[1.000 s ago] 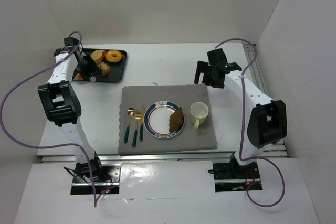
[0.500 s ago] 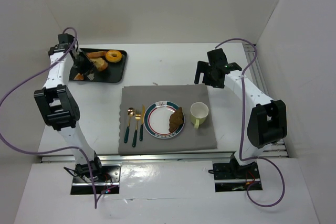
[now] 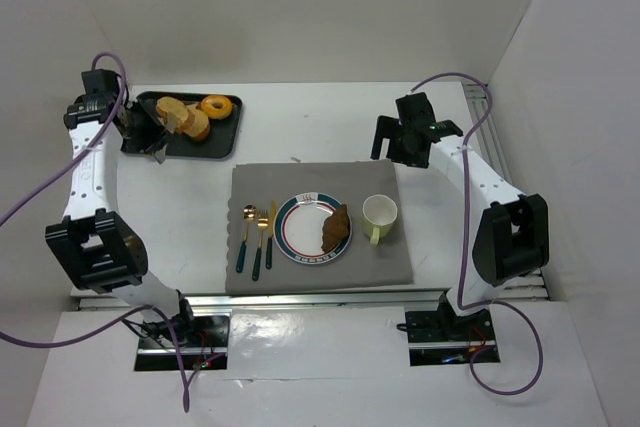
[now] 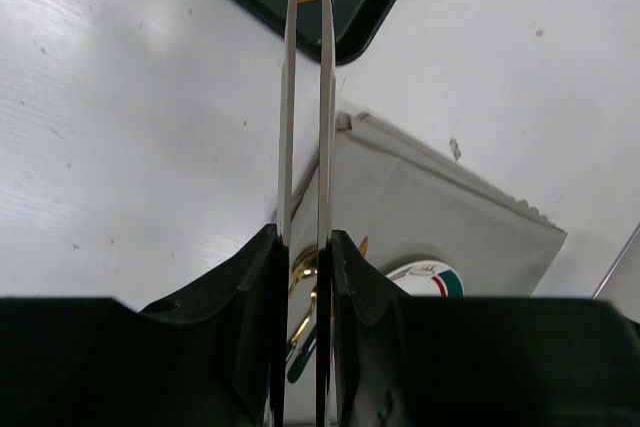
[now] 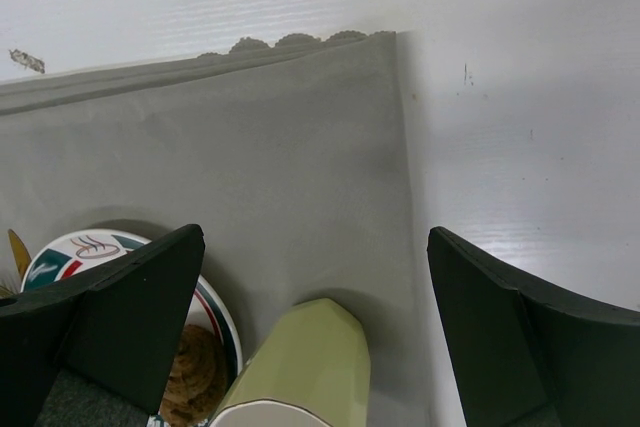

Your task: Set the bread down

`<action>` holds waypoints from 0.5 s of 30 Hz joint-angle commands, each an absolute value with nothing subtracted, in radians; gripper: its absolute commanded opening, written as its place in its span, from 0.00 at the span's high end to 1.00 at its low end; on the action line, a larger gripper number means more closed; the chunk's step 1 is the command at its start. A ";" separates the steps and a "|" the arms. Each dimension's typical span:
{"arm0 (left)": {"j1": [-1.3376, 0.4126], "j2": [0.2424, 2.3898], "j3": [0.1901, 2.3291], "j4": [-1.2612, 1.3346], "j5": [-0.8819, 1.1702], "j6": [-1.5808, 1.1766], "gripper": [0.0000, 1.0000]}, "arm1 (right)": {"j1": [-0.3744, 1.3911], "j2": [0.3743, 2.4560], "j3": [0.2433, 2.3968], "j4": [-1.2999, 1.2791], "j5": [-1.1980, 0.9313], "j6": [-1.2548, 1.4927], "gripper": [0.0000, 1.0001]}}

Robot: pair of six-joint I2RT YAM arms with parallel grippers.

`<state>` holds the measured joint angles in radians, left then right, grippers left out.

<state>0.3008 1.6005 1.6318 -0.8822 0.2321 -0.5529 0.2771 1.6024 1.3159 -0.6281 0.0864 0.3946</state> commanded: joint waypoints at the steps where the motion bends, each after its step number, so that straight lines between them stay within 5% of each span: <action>1: 0.304 1.523 1.611 -0.882 0.276 -0.531 1.00 | 0.284 1.542 1.310 -0.595 0.092 0.382 0.00; 8: 0.155 1.464 1.609 -1.006 0.354 -0.375 1.00 | 0.284 1.542 1.310 -0.595 0.092 0.382 0.00; 15: -0.227 1.287 1.312 -0.928 0.368 -0.356 1.00 | 0.284 1.542 1.319 -0.595 0.092 0.382 0.00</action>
